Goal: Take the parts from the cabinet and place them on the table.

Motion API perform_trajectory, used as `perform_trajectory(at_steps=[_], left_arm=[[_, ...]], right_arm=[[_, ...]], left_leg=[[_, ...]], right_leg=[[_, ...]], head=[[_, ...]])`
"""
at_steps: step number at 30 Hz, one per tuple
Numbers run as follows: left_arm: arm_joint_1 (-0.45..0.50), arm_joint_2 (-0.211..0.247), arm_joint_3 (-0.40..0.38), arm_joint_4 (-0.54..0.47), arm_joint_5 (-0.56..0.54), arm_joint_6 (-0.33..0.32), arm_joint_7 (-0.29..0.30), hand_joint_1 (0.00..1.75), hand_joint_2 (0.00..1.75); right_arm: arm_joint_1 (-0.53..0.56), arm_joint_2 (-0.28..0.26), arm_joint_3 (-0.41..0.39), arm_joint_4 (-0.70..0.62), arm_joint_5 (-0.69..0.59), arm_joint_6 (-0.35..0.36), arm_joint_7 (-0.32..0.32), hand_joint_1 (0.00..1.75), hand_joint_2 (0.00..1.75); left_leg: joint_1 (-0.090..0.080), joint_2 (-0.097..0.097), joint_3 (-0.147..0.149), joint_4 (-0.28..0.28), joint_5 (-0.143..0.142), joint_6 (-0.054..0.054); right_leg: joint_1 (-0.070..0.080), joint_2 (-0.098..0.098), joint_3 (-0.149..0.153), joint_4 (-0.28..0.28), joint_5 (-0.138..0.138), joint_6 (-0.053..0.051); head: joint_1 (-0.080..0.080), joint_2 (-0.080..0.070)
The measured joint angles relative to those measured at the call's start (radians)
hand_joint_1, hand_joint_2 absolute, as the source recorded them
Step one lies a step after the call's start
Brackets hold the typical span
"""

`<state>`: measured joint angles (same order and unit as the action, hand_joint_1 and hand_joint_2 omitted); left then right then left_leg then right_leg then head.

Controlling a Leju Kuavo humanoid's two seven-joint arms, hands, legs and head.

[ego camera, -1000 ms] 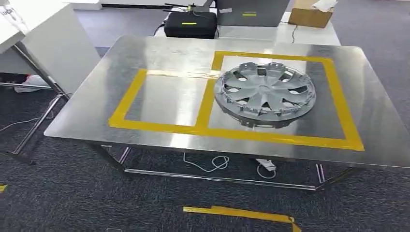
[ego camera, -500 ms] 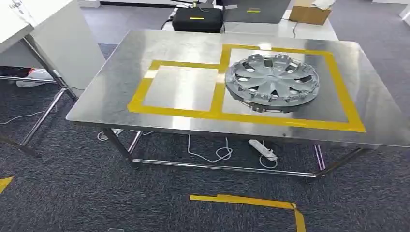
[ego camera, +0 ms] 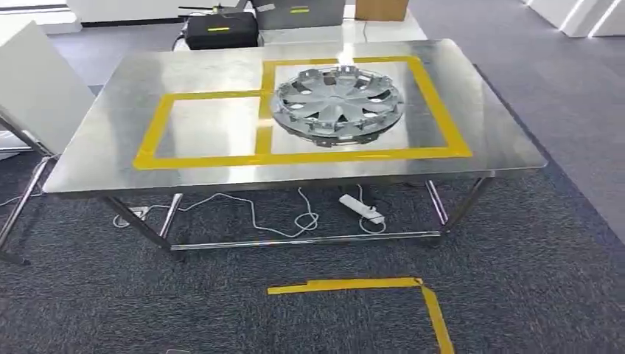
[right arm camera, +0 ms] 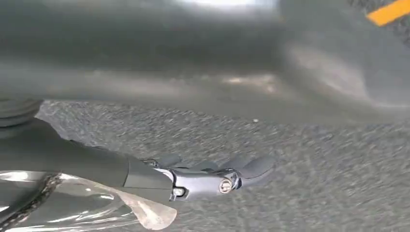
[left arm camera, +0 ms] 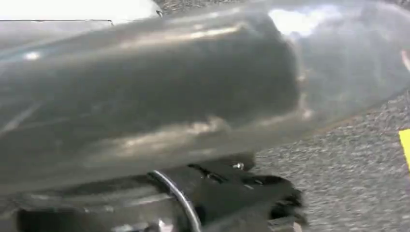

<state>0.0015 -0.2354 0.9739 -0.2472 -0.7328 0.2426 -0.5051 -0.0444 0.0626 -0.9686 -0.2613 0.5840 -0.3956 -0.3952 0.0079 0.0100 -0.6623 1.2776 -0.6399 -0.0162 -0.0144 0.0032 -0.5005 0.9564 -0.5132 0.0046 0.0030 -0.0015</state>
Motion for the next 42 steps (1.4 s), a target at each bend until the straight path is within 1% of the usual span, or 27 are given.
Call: perform_trajectory(at_steps=[2, 4, 5, 6, 10, 12, 14, 16, 17, 19, 20, 21, 22, 25, 26, 27, 28, 30, 31, 33, 34, 35, 36, 37, 40, 41, 42], left_arm=[[0.000, 0.001, 0.000, 0.000, 0.000, -0.001, -0.001, 0.00, 0.00], [-0.001, 0.001, 0.000, -0.001, -0.001, -0.001, -0.002, 0.00, 0.00], [-0.001, 0.002, 0.000, -0.002, -0.001, -0.001, -0.002, 0.00, 0.00], [-0.002, 0.009, 0.001, -0.004, -0.002, 0.000, -0.003, 0.00, 0.00], [-0.003, 0.003, 0.003, -0.005, -0.010, 0.019, -0.005, 0.00, 0.00], [-0.005, 0.002, 0.004, -0.005, -0.012, 0.024, -0.005, 0.00, 0.00], [-0.004, 0.003, 0.005, -0.005, -0.016, 0.024, -0.004, 0.00, 0.00], [-0.003, 0.003, 0.006, -0.005, -0.022, 0.019, -0.002, 0.00, 0.00], [-0.003, 0.005, 0.006, -0.005, -0.027, 0.016, -0.001, 0.00, 0.00], [-0.005, 0.005, 0.006, -0.005, -0.036, 0.010, -0.001, 0.00, 0.00], [-0.007, 0.005, 0.006, -0.005, -0.042, 0.009, -0.002, 0.00, 0.00], [-0.009, 0.008, 0.006, -0.006, -0.044, 0.008, -0.004, 0.00, 0.00], [-0.013, 0.008, 0.006, -0.006, -0.048, 0.008, -0.006, 0.00, 0.00], [-0.020, 0.011, 0.006, -0.006, -0.053, 0.008, -0.009, 0.00, 0.00], [-0.020, 0.012, 0.006, -0.006, -0.053, 0.008, -0.010, 0.00, 0.00], [-0.021, 0.012, 0.006, -0.006, -0.056, 0.008, -0.011, 0.00, 0.00], [-0.021, 0.012, 0.006, -0.006, -0.059, 0.008, -0.014, 0.00, 0.00], [-0.020, 0.013, 0.006, -0.006, -0.063, 0.008, -0.017, 0.00, 0.00], [-0.020, 0.013, 0.006, -0.006, -0.064, 0.008, -0.017, 0.00, 0.00], [-0.018, 0.013, 0.006, -0.006, -0.067, 0.008, -0.016, 0.00, 0.00], [-0.018, 0.013, 0.006, -0.006, -0.070, 0.008, -0.013, 0.00, 0.00], [-0.019, 0.013, 0.006, -0.006, -0.074, 0.008, -0.006, 0.00, 0.00], [-0.019, 0.015, 0.006, -0.006, -0.074, 0.009, -0.004, 0.00, 0.00], [-0.019, 0.017, 0.007, -0.006, -0.076, 0.010, 0.001, 0.00, 0.00], [-0.018, 0.017, 0.007, -0.006, -0.086, 0.014, 0.012, 0.00, 0.00], [-0.017, 0.014, 0.007, -0.006, -0.086, 0.015, 0.013, 0.00, 0.00], [-0.021, 0.016, 0.007, -0.006, -0.087, 0.016, 0.013, 0.00, 0.00]], right_arm=[[0.003, 0.000, 0.000, 0.002, 0.000, 0.000, 0.003, 0.00, 0.00], [0.005, 0.002, 0.000, 0.004, 0.001, 0.001, 0.008, 0.00, 0.00], [0.005, 0.002, 0.000, 0.004, 0.002, 0.001, 0.010, 0.00, 0.00], [0.004, 0.014, 0.000, 0.007, 0.004, 0.002, 0.012, 0.00, 0.00], [0.003, 0.016, 0.000, 0.010, 0.011, 0.004, 0.033, 0.00, 0.00], [0.009, 0.019, 0.000, 0.011, 0.012, 0.005, 0.040, 0.00, 0.00], [0.003, 0.020, 0.000, 0.013, 0.012, 0.015, 0.042, 0.00, 0.00], [0.002, 0.022, 0.000, 0.013, 0.014, 0.030, 0.042, 0.00, 0.00], [0.003, 0.025, 0.000, 0.014, 0.016, 0.041, 0.039, 0.00, 0.00], [0.009, 0.028, 0.000, 0.014, 0.022, 0.060, 0.031, 0.00, 0.00], [0.009, 0.030, 0.000, 0.014, 0.024, 0.069, 0.027, 0.00, 0.00], [0.006, 0.038, 0.000, 0.015, 0.026, 0.077, 0.026, 0.00, 0.00], [0.001, 0.042, 0.000, 0.016, 0.027, 0.084, 0.024, 0.00, 0.00], [0.007, 0.047, 0.000, 0.017, 0.027, 0.092, 0.024, 0.00, 0.00], [0.011, 0.049, 0.000, 0.018, 0.027, 0.093, 0.026, 0.00, 0.00], [0.013, 0.049, 0.000, 0.018, 0.027, 0.093, 0.028, 0.00, 0.00], [0.011, 0.049, 0.000, 0.018, 0.027, 0.093, 0.034, 0.00, 0.00], [0.008, 0.052, 0.000, 0.018, 0.031, 0.094, 0.048, 0.00, 0.00], [0.010, 0.052, 0.000, 0.018, 0.035, 0.098, 0.055, 0.00, 0.00], [0.016, 0.053, 0.000, 0.018, 0.045, 0.107, 0.061, 0.00, 0.00], [0.018, 0.053, -0.001, 0.018, 0.048, 0.112, 0.061, 0.00, 0.00], [0.020, 0.053, 0.000, 0.018, 0.053, 0.116, 0.060, 0.00, 0.00], [0.022, 0.055, 0.000, 0.018, 0.056, 0.121, 0.058, 0.00, 0.00], [0.020, 0.059, -0.001, 0.019, 0.059, 0.126, 0.053, 0.00, 0.00], [0.024, 0.058, 0.000, 0.019, 0.068, 0.140, 0.037, 0.00, 0.00], [0.028, 0.058, 0.000, 0.019, 0.069, 0.141, 0.035, 0.00, 0.00], [0.032, 0.055, 0.000, 0.019, 0.070, 0.142, 0.033, 0.00, 0.00]], left_leg=[[-0.003, -0.003, 0.029, 0.000, 0.034, 0.010], [-0.009, -0.015, 0.118, -0.143, 0.100, 0.030], [-0.014, -0.042, 0.176, -0.241, 0.129, 0.047], [-0.013, -0.081, 0.206, -0.288, 0.105, 0.066], [-0.016, -0.053, 0.205, -0.319, 0.121, 0.060], [-0.007, -0.029, 0.203, -0.331, 0.132, 0.062], [-0.007, -0.001, 0.192, -0.327, 0.134, 0.063], [-0.007, 0.031, 0.183, -0.323, 0.136, 0.061], [-0.005, 0.044, 0.181, -0.321, 0.136, 0.060], [-0.001, 0.070, 0.182, -0.315, 0.131, 0.052], [0.001, 0.080, 0.182, -0.308, 0.126, 0.045], [-0.003, 0.087, 0.179, -0.303, 0.122, 0.037], [-0.011, 0.098, 0.176, -0.288, 0.115, 0.027], [-0.011, 0.122, 0.180, -0.287, 0.115, 0.020], [-0.006, 0.099, 0.178, -0.282, 0.104, 0.008], [-0.003, 0.046, 0.168, -0.255, 0.077, 0.004], [-0.003, 0.018, 0.138, -0.190, 0.034, 0.004], [-0.004, 0.001, 0.057, -0.011, -0.044, 0.007], [-0.005, -0.001, 0.029, 0.045, -0.054, 0.012], [-0.008, -0.003, 0.040, 0.009, 0.000, 0.025], [-0.011, -0.012, 0.075, -0.075, 0.057, 0.038], [-0.014, -0.033, 0.114, -0.167, 0.107, 0.051], [-0.019, -0.084, 0.140, -0.238, 0.131, 0.067], [-0.012, -0.098, 0.145, -0.258, 0.125, 0.073], [-0.019, -0.072, 0.146, -0.267, 0.126, 0.063], [-0.007, -0.059, 0.147, -0.284, 0.137, 0.062], [-0.006, -0.043, 0.150, -0.290, 0.143, 0.061]], right_leg=[[0.008, 0.025, -0.018, 0.003, 0.015, -0.001], [0.015, 0.052, -0.024, 0.006, 0.027, -0.001], [0.018, 0.065, -0.029, 0.008, 0.033, 0.000], [0.018, 0.069, -0.039, 0.008, 0.040, 0.004], [0.012, 0.112, -0.058, 0.010, 0.062, 0.027], [0.013, 0.037, -0.091, 0.058, 0.017, 0.031], [0.006, 0.009, -0.172, 0.227, -0.068, 0.042], [0.002, 0.004, -0.226, 0.350, -0.102, 0.054], [-0.002, 0.002, -0.216, 0.339, -0.085, 0.059], [-0.011, -0.017, -0.123, 0.185, -0.004, 0.067], [-0.015, -0.048, -0.067, 0.091, 0.031, 0.072], [-0.007, -0.090, -0.041, 0.042, 0.010, 0.076], [-0.008, -0.072, -0.038, 0.037, 0.019, 0.051], [-0.006, -0.045, -0.053, 0.049, 0.018, 0.032], [-0.009, -0.038, -0.053, 0.047, 0.022, 0.021], [-0.009, -0.031, -0.055, 0.047, 0.023, 0.017], [-0.008, -0.020, -0.059, 0.047, 0.026, 0.012], [-0.002, 0.006, -0.069, 0.048, 0.032, 0.003], [0.002, 0.020, -0.071, 0.048, 0.034, 0.000], [0.008, 0.048, -0.071, 0.048, 0.037, -0.002], [0.013, 0.065, -0.070, 0.048, 0.039, -0.003], [0.016, 0.078, -0.069, 0.048, 0.042, -0.002], [0.011, 0.087, -0.073, 0.048, 0.044, -0.002], [0.022, 0.099, -0.078, 0.053, 0.046, 0.001], [0.010, 0.133, -0.094, 0.046, 0.060, 0.022], [0.016, 0.143, -0.107, 0.047, 0.062, 0.028], [0.019, 0.097, -0.115, 0.065, 0.045, 0.029]], head=[[0.000, 0.000], [0.000, 0.000], [0.000, 0.000], [0.004, 0.000], [-0.001, 0.000], [0.002, 0.000], [0.006, 0.000], [0.006, 0.000], [0.006, 0.000], [0.006, 0.000], [0.006, 0.000], [0.009, 0.000], [0.012, 0.000], [0.008, 0.000], [0.006, 0.000], [0.002, 0.000], [0.001, 0.000], [0.000, 0.000], [0.000, 0.000], [0.000, 0.000], [0.000, 0.000], [0.000, 0.000], [0.001, 0.000], [0.004, 0.000], [-0.002, 0.000], [0.002, 0.000], [0.000, 0.000]])
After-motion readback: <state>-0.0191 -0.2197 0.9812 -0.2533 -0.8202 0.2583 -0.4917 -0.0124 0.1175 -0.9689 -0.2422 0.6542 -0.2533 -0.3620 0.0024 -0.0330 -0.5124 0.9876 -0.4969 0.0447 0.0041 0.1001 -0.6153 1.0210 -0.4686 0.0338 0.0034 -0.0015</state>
